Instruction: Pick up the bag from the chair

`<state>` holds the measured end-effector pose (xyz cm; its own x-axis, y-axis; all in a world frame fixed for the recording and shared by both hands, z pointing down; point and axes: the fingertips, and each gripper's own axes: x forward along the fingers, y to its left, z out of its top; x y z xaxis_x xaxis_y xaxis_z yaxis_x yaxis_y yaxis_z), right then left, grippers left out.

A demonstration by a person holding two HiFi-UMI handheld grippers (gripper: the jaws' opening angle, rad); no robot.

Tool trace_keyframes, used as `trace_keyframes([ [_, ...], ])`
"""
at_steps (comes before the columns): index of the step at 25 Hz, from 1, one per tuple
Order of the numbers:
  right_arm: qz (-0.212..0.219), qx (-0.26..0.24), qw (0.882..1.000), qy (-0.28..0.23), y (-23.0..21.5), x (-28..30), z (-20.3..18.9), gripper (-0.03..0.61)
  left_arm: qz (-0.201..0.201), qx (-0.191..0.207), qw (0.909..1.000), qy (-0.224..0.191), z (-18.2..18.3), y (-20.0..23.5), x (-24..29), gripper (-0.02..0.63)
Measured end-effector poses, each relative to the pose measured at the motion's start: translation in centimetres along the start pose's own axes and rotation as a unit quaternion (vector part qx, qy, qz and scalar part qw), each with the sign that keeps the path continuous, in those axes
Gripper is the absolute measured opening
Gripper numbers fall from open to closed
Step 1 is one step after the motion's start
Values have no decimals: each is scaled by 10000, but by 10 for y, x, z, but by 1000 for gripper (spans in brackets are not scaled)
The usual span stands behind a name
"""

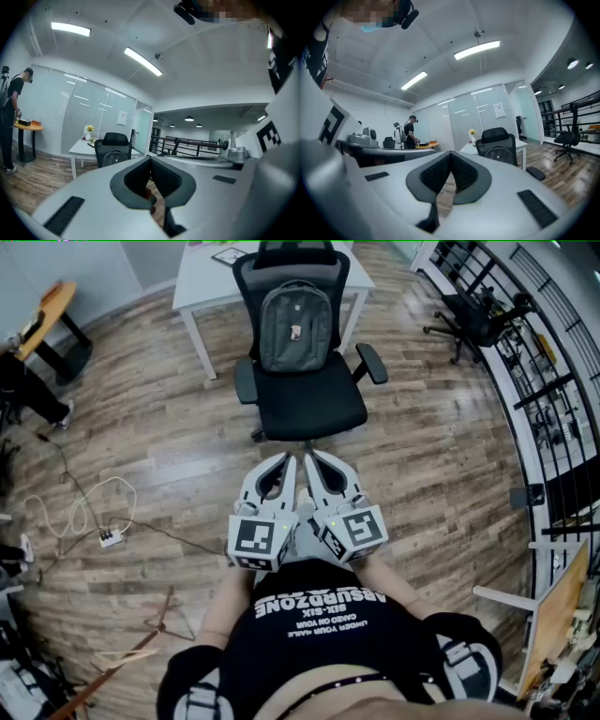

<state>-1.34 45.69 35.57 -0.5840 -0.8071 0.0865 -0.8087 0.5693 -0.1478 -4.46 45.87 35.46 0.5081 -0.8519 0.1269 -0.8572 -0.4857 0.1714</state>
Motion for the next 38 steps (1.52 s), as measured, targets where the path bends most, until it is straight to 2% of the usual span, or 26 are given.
trace_keyframes([
  [8, -132, -180, 9997, 2, -46, 40, 4, 14, 72, -153, 9998, 115, 4, 24, 52, 17],
  [15, -58, -36, 10000, -39, -85, 75, 9, 14, 234, -129, 9989, 377, 3, 43, 102, 17],
  [19, -9, 43, 10000, -27, -108, 90, 11, 14, 304, -207, 9986, 367, 7, 49, 128, 17],
  [28, 116, 88, 9999, 53, -159, 114, 11, 15, 435, -196, 9980, 410, 4, 55, 184, 17],
  [38, 55, 177, 9996, 216, -198, 117, 0, 14, 509, -151, 9968, 602, -11, 49, 214, 17],
])
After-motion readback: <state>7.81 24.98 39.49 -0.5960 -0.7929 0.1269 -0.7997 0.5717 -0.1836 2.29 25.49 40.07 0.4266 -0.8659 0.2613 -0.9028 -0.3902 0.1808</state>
